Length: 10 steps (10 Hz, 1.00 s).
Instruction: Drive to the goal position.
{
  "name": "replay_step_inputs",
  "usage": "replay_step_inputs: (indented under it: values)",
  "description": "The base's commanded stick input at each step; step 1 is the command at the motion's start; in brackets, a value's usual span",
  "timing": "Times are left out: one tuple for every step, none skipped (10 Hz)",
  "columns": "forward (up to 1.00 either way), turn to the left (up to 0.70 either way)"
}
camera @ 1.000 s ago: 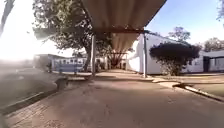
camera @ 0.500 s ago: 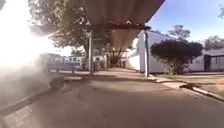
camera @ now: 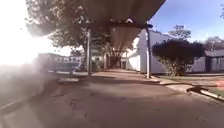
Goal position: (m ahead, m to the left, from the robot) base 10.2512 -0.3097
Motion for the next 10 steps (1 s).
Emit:
replay_step_inputs:
  values:
    - [0.7, 0.0]
    - [0.7, 0.0]
    - [0.7, 0.0]
    - [0.7, 0.0]
    - [0.7, 0.0]
    - [0.7, 0.0]
    - [0.7, 0.0]
    - [0.7, 0.0]
    - [0.7, 0.0]
    - [0.7, 0.0]
